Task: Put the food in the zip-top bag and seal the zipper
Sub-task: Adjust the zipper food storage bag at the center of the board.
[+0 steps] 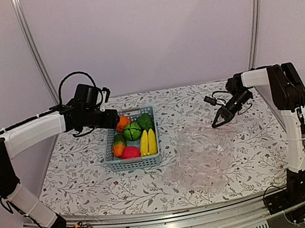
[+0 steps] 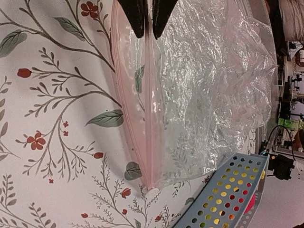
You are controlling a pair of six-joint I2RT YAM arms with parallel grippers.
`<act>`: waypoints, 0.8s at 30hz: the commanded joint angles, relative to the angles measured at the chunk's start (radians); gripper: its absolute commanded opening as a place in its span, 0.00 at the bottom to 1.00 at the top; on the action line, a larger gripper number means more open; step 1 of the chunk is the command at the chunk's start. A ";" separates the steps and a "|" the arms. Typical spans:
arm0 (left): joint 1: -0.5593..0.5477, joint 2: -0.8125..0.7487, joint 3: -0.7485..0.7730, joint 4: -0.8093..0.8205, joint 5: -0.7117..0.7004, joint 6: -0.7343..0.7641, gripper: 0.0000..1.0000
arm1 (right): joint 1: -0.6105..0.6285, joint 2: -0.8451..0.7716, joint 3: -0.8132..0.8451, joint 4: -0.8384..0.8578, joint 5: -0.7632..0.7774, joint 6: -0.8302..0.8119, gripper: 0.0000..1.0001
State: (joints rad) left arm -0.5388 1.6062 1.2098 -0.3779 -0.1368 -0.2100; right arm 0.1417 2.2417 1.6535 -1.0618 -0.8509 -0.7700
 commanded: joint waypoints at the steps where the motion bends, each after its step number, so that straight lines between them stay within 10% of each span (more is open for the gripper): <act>1: -0.008 -0.010 -0.008 0.019 0.014 0.010 0.64 | -0.001 -0.009 0.024 -0.068 -0.055 -0.057 0.01; 15: -0.008 -0.035 -0.016 0.029 0.001 0.011 0.64 | -0.021 -0.502 0.208 0.059 0.299 0.091 0.00; 24: -0.007 -0.031 -0.016 0.031 0.006 0.012 0.64 | 0.247 -0.814 -0.084 0.354 0.757 -0.056 0.00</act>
State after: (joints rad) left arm -0.5388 1.5967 1.2068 -0.3630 -0.1383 -0.2092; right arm 0.2684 1.4570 1.7332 -0.8135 -0.3626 -0.7334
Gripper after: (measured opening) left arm 0.638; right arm 0.008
